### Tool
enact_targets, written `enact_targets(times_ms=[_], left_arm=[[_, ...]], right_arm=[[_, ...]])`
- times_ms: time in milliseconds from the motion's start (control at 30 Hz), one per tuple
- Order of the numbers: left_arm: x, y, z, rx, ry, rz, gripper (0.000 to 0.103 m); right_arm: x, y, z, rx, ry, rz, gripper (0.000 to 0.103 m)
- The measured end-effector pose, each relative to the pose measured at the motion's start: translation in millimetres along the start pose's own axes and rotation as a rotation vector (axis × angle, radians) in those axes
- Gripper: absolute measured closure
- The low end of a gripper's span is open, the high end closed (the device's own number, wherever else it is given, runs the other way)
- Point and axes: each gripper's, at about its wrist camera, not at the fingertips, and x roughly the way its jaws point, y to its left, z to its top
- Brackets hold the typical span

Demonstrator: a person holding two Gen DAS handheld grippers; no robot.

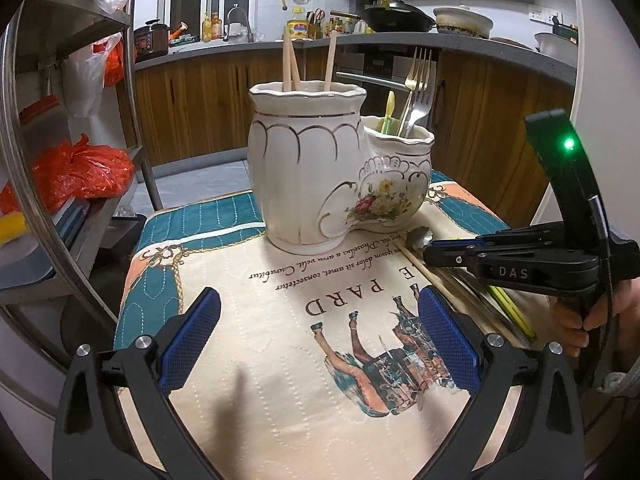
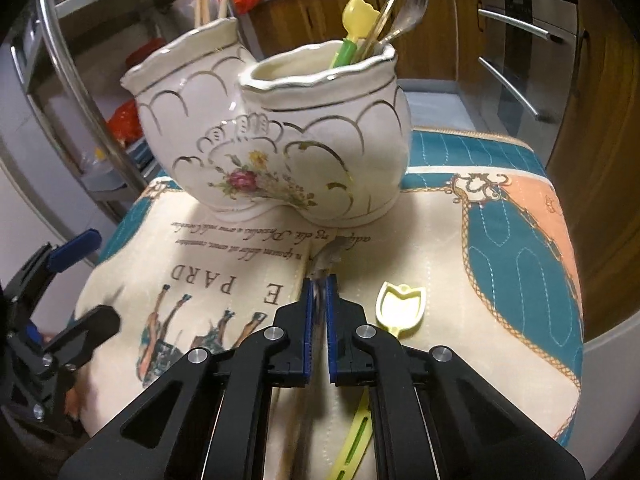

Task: Organize utensils
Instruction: 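Grasp another wooden chopstick with the left tool while the right tool grasps a silver spoon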

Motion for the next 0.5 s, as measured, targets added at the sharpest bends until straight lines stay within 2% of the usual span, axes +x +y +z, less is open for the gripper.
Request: enact_targets(times_ms=[267, 500], left_arm=[[4.4, -21.6, 3.6, 0.022, 0.024, -0.007, 0.006], [14.3, -44.7, 1.2, 0.032, 0.085, -0.03, 0.006]], right_arm=[[-25.9, 3.1, -0.3, -0.023, -0.067, 0.008, 0.1], [-57.8, -0.5, -5.6, -0.077, -0.16, -0.052, 0.1]])
